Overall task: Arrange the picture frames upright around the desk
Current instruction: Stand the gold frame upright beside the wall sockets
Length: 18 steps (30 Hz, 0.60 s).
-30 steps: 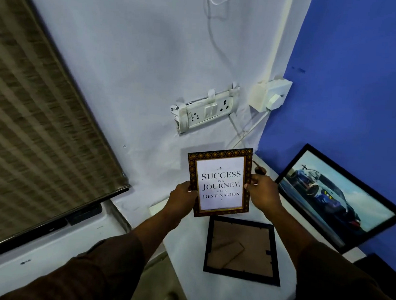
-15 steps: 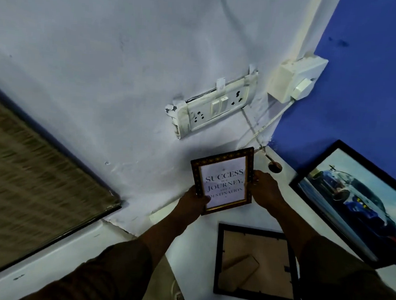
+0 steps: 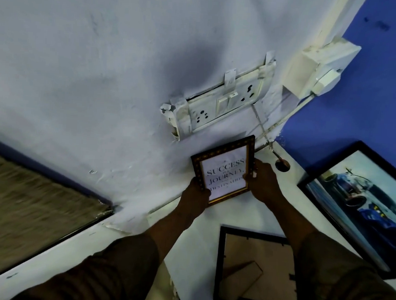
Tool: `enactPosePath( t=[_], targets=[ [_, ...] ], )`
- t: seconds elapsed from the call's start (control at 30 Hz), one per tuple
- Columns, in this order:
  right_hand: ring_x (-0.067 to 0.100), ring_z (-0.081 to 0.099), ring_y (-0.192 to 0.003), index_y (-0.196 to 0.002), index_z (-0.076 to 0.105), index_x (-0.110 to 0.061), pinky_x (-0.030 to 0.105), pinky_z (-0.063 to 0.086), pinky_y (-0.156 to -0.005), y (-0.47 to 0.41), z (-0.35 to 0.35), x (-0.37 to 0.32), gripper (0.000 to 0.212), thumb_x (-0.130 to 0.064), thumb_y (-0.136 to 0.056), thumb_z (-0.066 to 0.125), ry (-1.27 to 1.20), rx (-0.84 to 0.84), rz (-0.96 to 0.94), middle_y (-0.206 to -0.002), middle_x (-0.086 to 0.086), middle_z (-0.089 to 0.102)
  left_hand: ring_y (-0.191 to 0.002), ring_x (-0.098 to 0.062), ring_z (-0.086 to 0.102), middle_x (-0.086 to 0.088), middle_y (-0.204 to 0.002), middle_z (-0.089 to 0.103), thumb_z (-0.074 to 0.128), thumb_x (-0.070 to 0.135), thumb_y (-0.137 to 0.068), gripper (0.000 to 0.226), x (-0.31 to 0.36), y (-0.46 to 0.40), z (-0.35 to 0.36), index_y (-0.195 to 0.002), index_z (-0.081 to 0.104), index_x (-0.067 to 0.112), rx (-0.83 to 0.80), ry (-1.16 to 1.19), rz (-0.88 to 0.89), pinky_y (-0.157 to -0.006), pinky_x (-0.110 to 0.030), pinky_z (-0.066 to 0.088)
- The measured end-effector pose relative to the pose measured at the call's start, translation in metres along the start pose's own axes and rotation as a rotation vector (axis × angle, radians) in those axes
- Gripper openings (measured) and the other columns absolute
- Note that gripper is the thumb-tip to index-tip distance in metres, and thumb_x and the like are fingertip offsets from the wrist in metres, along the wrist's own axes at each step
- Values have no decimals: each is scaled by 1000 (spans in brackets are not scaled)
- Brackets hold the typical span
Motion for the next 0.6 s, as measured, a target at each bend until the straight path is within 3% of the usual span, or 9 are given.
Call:
enactPosePath(
  t=[0.07, 0.13, 0.27, 0.47, 0.53, 0.6],
  targets=[
    [35, 63, -114, -126, 60, -3, 38, 54, -90, 0, 1, 0, 40, -1, -87, 67, 15, 13, 9, -122, 21, 65, -96, -19, 60, -6, -119, 63, 56, 12, -92, 39, 1, -2, 0, -131, 50, 13, 21, -20, -5, -65, -18, 46],
    [35, 60, -119, -133, 56, -4, 36, 51, -92, 1, 3, 3, 46, -3, -88, 67, 19, 6, 22, -128, 22, 60, -101, -23, 62, -9, -124, 62, 57, 19, -92, 44, 0, -3, 2, -134, 47, 14, -2, -8, -4, -72, -25, 51],
    [36, 50, -132, -150, 38, -10, 47, 44, -109, 1, 5, 13, 68, -14, -90, 70, 25, -19, 102, -145, 22, 46, -98, -18, 59, -9, -127, 57, 52, 22, -100, 45, -1, -3, 4, -141, 39, 11, 19, -33, 5, -76, -25, 46],
    [35, 45, -137, -155, 28, -11, 48, 38, -114, 11, 1, 29, 79, -28, -90, 70, 69, -18, 151, -153, 21, 40, -131, -30, 50, -14, -147, 48, 58, 22, -96, 63, -6, -5, 6, -150, 28, 7, 46, -66, -68, -82, -26, 40],
    [34, 46, -136, -155, 30, -11, 47, 37, -114, 22, -3, 40, 77, -29, -91, 70, 61, -18, 178, -151, 21, 41, -140, -30, 41, -14, -155, 38, 61, 31, -94, 79, -12, -1, 7, -156, 16, 8, 42, -69, -108, -96, -30, 40],
    [34, 47, -134, -153, 31, -11, 44, 37, -114, 39, -7, 54, 75, -26, -91, 70, 47, -9, 243, -149, 21, 43, -141, -31, 39, -15, -156, 37, 63, 37, -92, 83, -24, 4, 10, -155, 18, 8, 41, -70, -152, -106, -35, 37]
  ],
)
Point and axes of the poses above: each hand's wrist, its own y-axis away from the middle knuckle, its own z-axis out of the palm, x = y × z, the point moved 1 cm from there along -y, towards the middle knuckle
